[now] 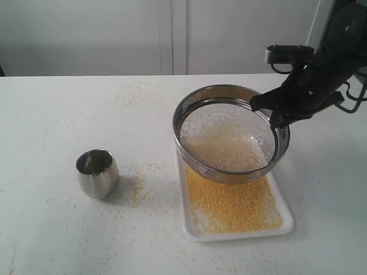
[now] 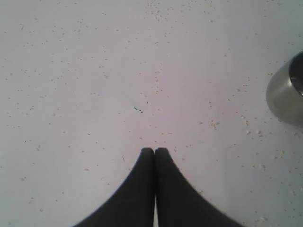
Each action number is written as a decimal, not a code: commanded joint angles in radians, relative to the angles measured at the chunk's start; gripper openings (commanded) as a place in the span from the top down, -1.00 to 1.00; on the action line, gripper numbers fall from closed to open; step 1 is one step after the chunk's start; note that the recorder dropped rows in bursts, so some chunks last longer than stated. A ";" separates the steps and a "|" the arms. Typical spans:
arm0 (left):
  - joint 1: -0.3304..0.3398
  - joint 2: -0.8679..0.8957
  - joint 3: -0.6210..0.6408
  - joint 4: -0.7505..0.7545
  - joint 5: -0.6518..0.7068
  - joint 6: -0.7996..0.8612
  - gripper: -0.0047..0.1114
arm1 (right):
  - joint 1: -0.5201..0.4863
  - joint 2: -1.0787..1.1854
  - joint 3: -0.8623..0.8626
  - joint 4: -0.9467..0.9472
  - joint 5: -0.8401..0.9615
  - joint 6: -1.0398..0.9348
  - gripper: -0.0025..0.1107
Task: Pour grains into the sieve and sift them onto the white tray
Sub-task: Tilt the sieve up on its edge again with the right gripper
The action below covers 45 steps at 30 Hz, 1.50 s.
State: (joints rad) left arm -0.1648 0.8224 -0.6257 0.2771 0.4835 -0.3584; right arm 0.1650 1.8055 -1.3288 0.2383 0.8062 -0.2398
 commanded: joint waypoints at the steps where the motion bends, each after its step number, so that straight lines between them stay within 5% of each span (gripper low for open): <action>1: 0.003 -0.008 0.008 -0.003 0.003 -0.004 0.92 | 0.011 -0.029 -0.006 0.092 0.044 -0.142 0.96; 8: 0.003 -0.008 0.008 -0.003 0.003 -0.004 0.92 | 0.013 -0.149 0.092 0.092 -0.260 -0.115 0.96; 33: 0.003 -0.008 0.008 -0.003 0.003 -0.004 0.92 | 0.064 -0.337 0.502 0.110 -0.872 -0.157 0.96; 45: 0.003 -0.008 0.008 -0.003 0.003 -0.004 0.92 | 0.076 -0.333 0.505 0.108 -0.806 -0.157 0.96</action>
State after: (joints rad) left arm -0.1648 0.8224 -0.6257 0.2771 0.4835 -0.3584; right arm 0.2404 1.4867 -0.8148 0.3239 0.0000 -0.4071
